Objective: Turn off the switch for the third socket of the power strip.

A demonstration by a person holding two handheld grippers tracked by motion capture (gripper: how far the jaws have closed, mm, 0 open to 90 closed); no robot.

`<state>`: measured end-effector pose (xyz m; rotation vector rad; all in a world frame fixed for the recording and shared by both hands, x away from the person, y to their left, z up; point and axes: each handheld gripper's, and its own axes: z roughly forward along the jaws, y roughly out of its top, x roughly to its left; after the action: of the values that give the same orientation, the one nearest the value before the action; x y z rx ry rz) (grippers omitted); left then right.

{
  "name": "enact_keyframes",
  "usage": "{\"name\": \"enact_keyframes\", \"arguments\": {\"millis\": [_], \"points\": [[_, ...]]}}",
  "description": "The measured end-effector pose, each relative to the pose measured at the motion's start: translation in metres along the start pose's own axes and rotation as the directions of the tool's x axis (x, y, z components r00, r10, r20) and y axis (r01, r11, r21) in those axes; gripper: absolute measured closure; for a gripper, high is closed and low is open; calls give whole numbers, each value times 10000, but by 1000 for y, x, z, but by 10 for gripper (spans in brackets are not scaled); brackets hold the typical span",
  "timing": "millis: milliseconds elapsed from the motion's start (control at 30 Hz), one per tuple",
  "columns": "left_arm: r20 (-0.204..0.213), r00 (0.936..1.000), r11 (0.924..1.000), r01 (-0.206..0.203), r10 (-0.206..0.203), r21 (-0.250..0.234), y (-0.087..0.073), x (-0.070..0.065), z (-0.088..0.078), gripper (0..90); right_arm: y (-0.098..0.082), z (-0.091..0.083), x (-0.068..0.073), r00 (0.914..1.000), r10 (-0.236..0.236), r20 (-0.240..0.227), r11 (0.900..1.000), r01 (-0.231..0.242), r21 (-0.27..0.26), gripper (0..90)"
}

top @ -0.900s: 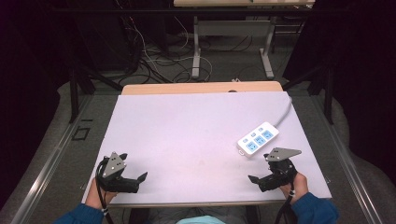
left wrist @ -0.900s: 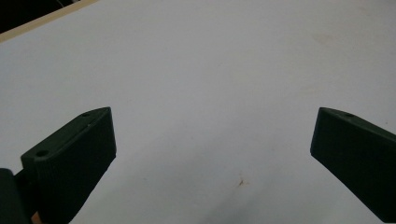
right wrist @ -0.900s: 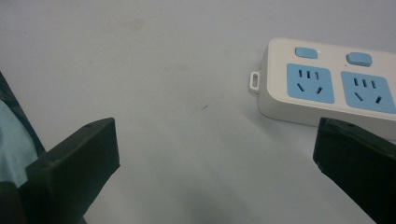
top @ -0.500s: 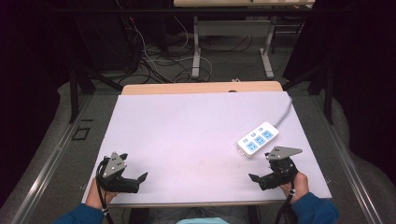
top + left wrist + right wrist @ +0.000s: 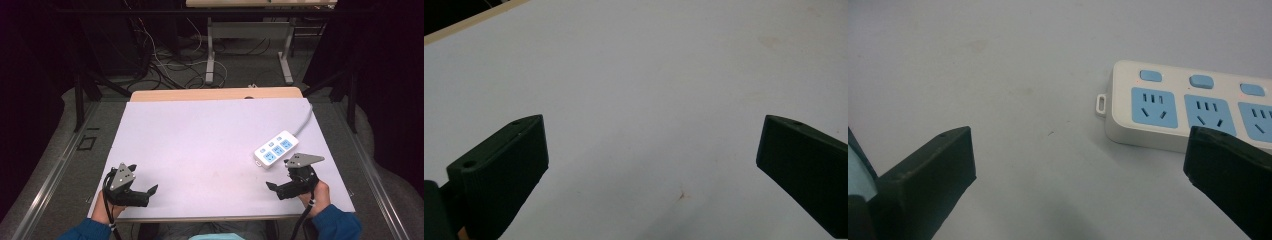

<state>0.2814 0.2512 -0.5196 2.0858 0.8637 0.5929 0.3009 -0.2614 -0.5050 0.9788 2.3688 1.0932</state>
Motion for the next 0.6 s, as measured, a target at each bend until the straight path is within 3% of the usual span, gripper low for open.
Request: {"name": "enact_keyframes", "arguments": {"millis": [600], "points": [[-43, 10000, 10000, 54, -54, -21, 0, 0, 0, 1, 17, 7, -13, 9998, 98, 196, 9999, -96, -120, 0]]}}
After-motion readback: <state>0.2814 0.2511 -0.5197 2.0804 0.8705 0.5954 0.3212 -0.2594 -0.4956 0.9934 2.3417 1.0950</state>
